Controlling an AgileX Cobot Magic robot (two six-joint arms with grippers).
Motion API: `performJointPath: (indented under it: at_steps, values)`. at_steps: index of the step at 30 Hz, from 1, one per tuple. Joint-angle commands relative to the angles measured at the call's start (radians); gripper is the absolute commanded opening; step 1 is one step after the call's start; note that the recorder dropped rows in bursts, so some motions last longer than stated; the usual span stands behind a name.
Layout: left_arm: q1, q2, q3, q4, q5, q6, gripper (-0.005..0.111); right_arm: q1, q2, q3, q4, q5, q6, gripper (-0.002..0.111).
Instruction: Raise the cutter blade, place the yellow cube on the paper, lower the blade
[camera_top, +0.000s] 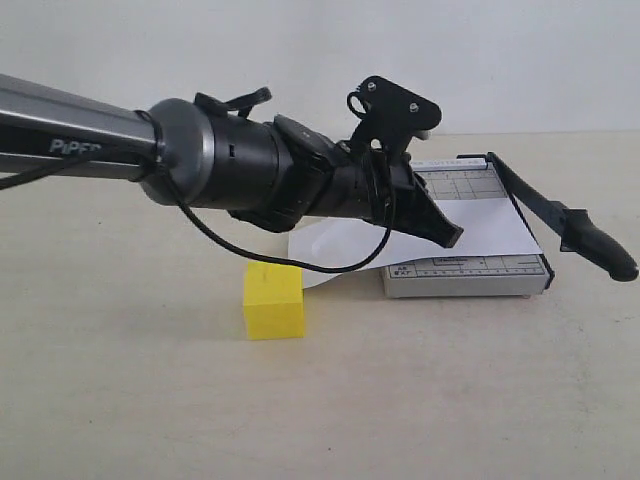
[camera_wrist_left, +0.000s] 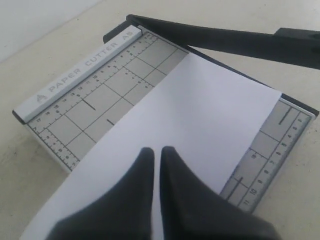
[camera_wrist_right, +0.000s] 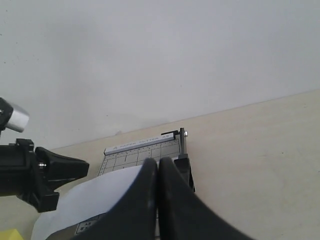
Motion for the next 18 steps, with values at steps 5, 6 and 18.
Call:
performJointPath:
  at_steps: [5, 6, 18]
  values:
    - [-0.005, 0.087, -0.078, 0.033, -0.031, 0.003, 0.004, 0.002, -0.004, 0.001, -0.003, -0.009, 0.000, 0.000]
    - [-0.005, 0.096, -0.087, 0.033, -0.031, 0.003, 0.004, 0.002, -0.004, 0.001, -0.003, -0.009, 0.000, 0.000]
    - [-0.005, 0.198, -0.206, 0.033, 0.005, 0.003, 0.004, 0.002, -0.004, 0.001, 0.005, -0.009, 0.000, 0.000]
